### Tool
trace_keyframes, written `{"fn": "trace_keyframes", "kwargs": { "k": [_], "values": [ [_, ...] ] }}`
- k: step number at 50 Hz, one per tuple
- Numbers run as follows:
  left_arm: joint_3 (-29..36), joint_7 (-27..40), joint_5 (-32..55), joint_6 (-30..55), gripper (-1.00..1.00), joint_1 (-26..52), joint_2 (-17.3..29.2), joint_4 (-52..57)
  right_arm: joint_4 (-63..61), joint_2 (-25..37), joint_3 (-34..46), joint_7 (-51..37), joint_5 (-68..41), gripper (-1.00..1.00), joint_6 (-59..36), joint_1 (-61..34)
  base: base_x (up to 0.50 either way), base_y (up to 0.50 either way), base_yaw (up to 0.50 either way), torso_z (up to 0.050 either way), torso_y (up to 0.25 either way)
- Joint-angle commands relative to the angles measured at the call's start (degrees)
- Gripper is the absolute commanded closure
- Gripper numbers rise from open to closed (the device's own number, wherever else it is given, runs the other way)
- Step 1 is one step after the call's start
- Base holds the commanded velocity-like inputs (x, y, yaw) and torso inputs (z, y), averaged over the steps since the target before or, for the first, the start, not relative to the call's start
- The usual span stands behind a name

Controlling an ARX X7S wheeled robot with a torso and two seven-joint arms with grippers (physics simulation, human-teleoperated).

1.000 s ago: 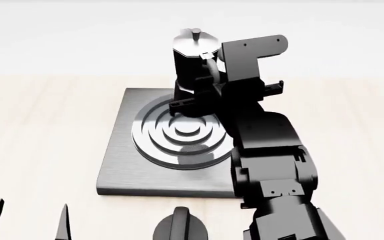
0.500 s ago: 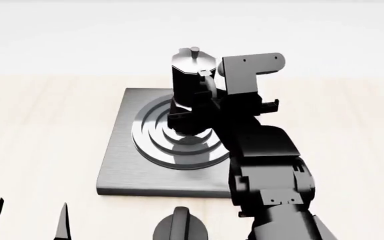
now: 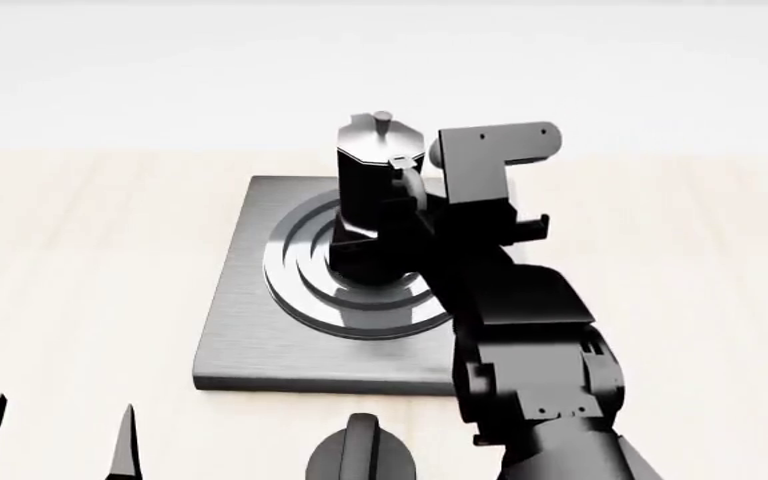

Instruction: Put the moka pot on the stove.

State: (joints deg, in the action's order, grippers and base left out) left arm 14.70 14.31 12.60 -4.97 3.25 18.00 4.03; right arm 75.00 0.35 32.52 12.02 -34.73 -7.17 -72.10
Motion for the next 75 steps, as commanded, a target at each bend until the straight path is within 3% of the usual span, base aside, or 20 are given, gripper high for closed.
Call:
{"fn": "trace_keyframes", "kwargs": {
  "k": [1,75],
  "values": [
    [-0.7,-0.3,1.3,0.3,-1.0,0.3,-0.1,0.5,0.0,-0.3,-1.4,0.4,1.0,1.0,-0.1,-0.3,0.0,0.0,0.0,0.0,0.0],
    [0.2,0.7,2.2,0.8,-1.0,1.4,0.7,1.0,0.0,-0.3,-2.8,-0.6,3.7,1.0,-0.9,0.4,0.0,0.0,0.0,0.0,0.001]
  ]
}}
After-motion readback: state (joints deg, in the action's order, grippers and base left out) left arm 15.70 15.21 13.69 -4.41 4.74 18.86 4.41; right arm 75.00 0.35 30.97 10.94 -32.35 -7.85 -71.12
